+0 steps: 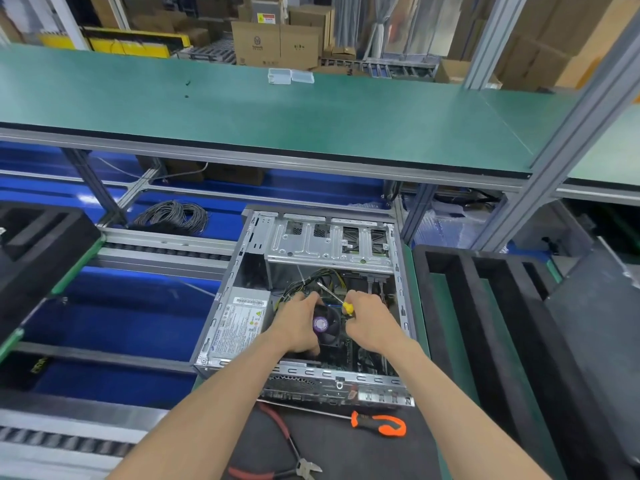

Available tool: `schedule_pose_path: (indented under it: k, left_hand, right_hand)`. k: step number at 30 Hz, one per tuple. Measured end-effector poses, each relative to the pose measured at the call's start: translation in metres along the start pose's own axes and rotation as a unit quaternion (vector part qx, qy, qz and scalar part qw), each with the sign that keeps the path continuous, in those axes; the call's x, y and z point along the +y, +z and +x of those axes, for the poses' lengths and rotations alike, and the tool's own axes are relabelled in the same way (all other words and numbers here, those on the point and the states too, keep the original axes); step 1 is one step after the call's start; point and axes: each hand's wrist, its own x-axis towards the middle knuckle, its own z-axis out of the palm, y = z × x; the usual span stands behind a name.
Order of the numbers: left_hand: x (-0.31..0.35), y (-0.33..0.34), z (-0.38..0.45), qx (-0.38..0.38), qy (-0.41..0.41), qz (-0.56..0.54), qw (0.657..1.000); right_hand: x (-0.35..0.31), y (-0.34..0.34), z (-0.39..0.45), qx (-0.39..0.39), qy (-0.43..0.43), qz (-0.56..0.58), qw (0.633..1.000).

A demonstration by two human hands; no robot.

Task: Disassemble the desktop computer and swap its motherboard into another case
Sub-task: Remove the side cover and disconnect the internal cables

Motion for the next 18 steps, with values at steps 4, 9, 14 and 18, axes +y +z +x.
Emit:
schedule_pose_path:
  k: [4, 9, 14, 18]
  left_hand:
    - [0.0, -0.002, -0.003, 0.013, 0.004, -0.027, 1.0]
    - [0.002, -0.008, -0.003, 0.024, 0.018, -0.074, 0.997]
    - [0.001, -0.016, -0.004, 0.04, 0.036, -0.125, 0.991]
    - [0.001, -0.023, -0.007, 0.043, 0.063, -0.158, 0.985]
  right_hand:
    - [0.0, -0.002, -0.002, 0.027, -0.018, 0.011, 0.999]
    - [0.002, -0.005, -0.006, 0.011, -0.07, -0.049, 0.996]
    - [0.0, -0.005, -0.006, -0.02, -0.072, -0.043, 0.996]
    - [-0.004, -0.007, -0.004, 0.022, -0.068, -0.051, 0.996]
